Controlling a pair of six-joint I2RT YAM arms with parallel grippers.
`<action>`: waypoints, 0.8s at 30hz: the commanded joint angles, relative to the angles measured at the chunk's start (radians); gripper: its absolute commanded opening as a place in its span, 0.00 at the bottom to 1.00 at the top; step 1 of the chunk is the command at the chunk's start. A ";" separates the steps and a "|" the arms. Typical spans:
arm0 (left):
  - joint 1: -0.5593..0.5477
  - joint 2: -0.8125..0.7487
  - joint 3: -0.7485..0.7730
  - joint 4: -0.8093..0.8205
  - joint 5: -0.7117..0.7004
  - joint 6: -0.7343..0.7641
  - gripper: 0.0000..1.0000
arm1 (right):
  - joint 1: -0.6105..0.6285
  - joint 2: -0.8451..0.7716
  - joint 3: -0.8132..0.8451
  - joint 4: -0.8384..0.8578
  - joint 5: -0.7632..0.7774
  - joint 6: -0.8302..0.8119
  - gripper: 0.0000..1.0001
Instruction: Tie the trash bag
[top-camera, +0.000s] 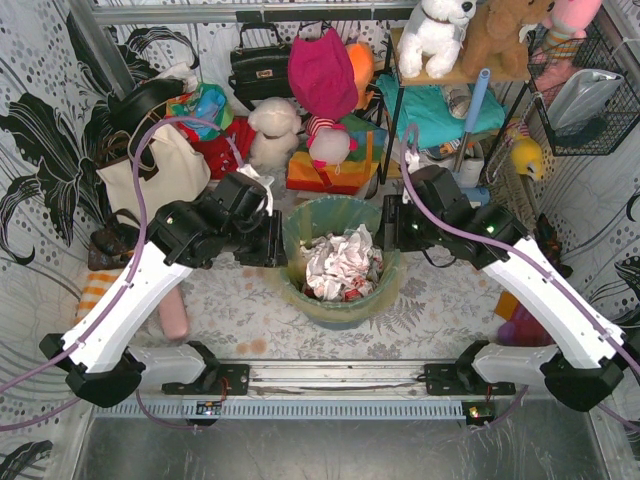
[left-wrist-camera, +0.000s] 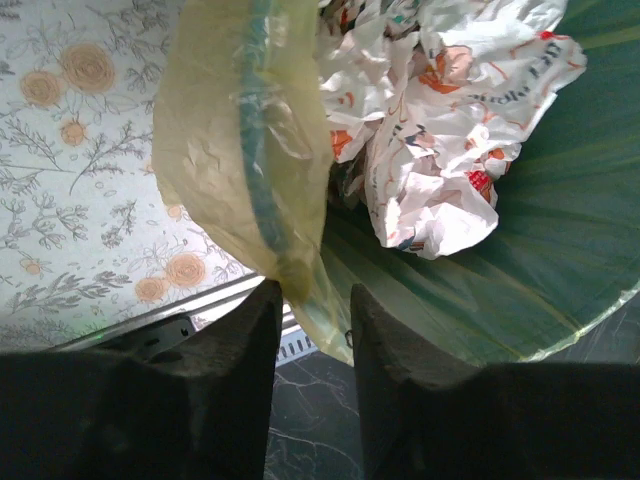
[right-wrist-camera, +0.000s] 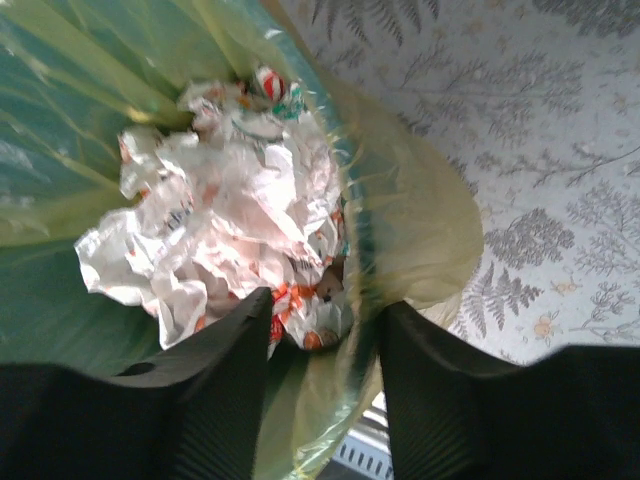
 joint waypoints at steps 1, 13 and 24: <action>-0.012 0.023 0.062 0.076 -0.052 0.053 0.44 | 0.008 0.055 0.081 0.100 0.125 -0.033 0.51; -0.011 0.009 0.066 0.093 -0.248 0.075 0.60 | 0.009 0.055 0.174 -0.061 0.245 0.009 0.56; -0.011 0.100 0.089 0.174 -0.285 0.161 0.54 | 0.009 0.028 0.099 -0.086 0.187 0.073 0.52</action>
